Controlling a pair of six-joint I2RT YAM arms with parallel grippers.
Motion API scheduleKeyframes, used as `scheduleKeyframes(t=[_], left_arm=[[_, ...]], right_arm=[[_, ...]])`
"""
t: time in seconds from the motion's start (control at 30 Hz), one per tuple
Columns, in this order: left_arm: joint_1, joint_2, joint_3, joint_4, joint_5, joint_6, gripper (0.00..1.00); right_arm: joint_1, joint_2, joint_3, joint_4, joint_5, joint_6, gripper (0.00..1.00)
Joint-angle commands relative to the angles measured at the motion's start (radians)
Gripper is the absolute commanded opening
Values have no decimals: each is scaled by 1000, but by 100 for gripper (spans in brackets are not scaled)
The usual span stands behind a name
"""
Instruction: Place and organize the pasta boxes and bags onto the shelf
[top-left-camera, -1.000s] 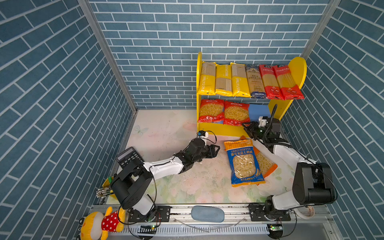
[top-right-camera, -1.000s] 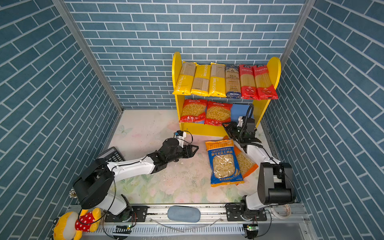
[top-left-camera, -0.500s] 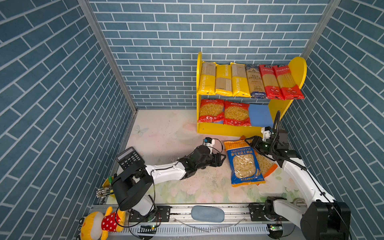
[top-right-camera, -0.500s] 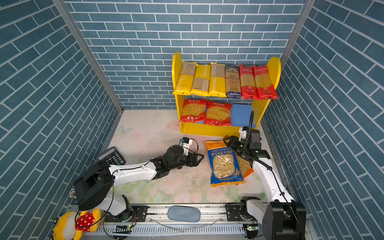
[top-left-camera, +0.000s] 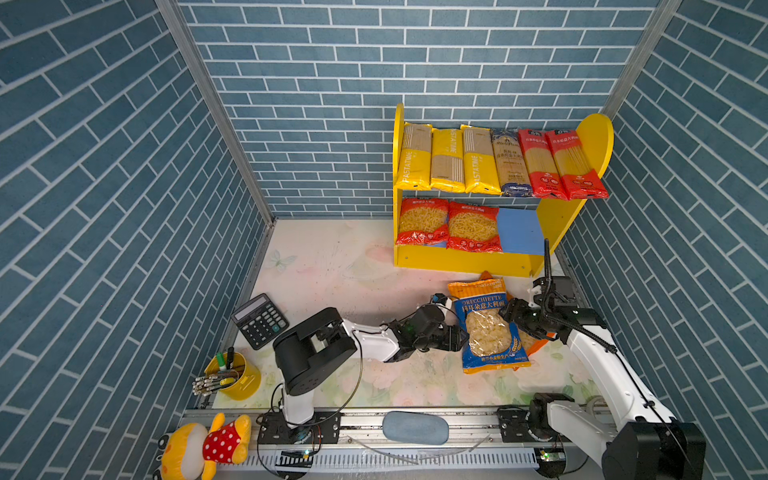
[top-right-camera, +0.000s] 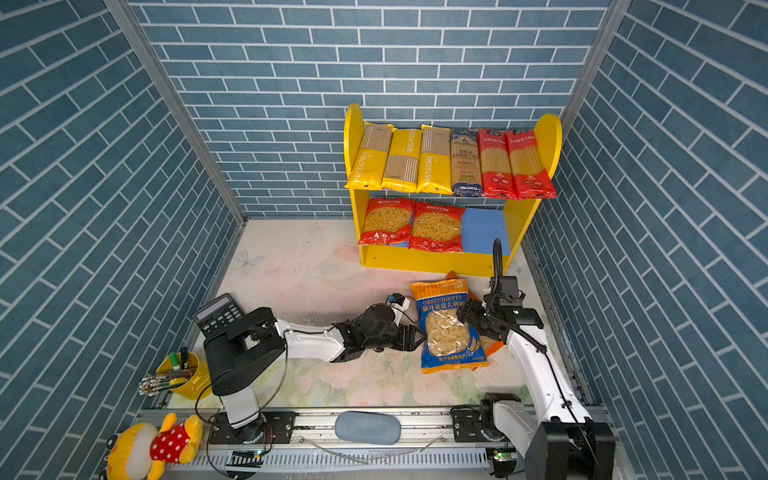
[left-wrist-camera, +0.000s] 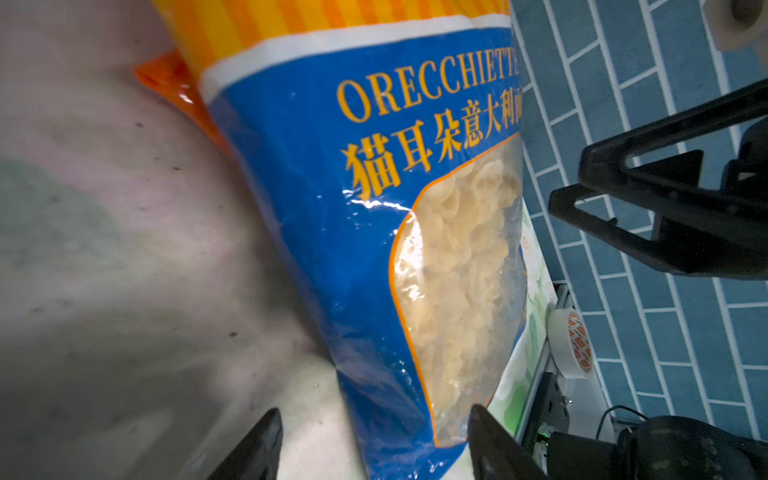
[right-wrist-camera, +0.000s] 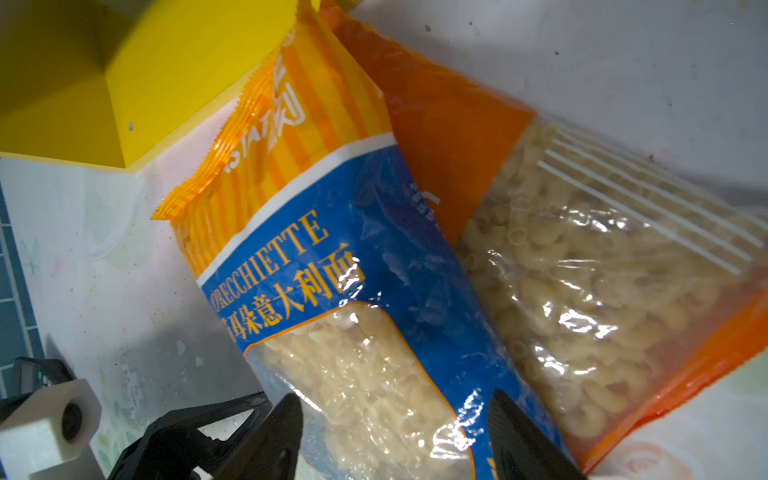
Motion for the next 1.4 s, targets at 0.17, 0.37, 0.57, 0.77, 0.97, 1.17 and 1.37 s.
scheduleKeyframes(t=[0.17, 0.37, 0.57, 0.77, 0.97, 1.17, 1.37], left_arm=[[1, 112, 15, 187, 77, -93, 67], [19, 158, -6, 312, 84, -127, 63], [103, 162, -114, 514, 82, -240, 57], [170, -17, -254, 415, 56, -167, 57], [209, -222, -407, 308, 4, -138, 58], [220, -473, -429, -52, -130, -51, 59], [271, -723, -378, -525, -301, 35, 64]], right_arm=[[-3, 35, -126, 124, -47, 27, 71], [6, 47, -174, 224, -152, 94, 60], [133, 37, -183, 305, -140, 221, 55], [338, 142, -145, 460, -70, 353, 53], [503, 318, -48, 599, -2, 425, 51], [627, 536, 73, 736, 20, 486, 50], [723, 700, 200, 817, 27, 546, 49]])
